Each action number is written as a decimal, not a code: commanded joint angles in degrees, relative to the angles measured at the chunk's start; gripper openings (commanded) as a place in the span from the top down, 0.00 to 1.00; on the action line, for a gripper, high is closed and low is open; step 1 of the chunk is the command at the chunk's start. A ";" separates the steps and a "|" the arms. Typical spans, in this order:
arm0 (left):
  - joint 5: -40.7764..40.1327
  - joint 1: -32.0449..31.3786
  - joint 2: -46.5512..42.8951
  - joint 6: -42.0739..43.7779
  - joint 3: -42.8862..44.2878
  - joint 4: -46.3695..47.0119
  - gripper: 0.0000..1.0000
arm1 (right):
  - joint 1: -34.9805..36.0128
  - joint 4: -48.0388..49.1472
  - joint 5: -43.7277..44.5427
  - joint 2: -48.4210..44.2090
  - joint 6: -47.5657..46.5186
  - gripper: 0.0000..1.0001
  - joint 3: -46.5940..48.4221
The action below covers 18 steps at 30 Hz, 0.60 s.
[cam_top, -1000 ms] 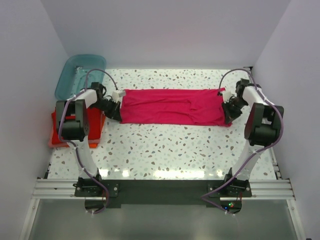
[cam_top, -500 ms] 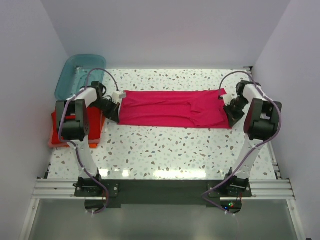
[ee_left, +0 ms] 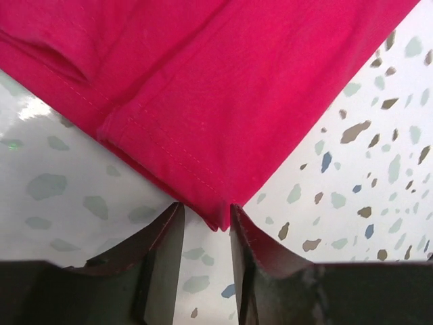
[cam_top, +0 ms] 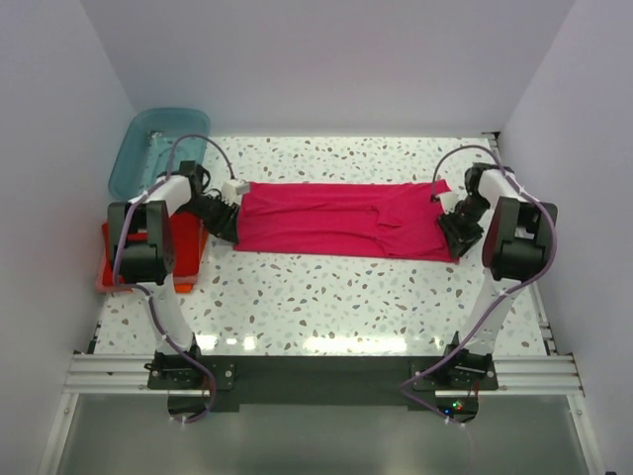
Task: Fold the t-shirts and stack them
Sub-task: Fold the tshirt
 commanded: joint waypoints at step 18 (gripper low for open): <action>6.85 -35.16 -3.76 -32.53 4.96 40.84 0.49 | -0.29 4.84 -11.28 -9.00 19.67 0.58 -0.74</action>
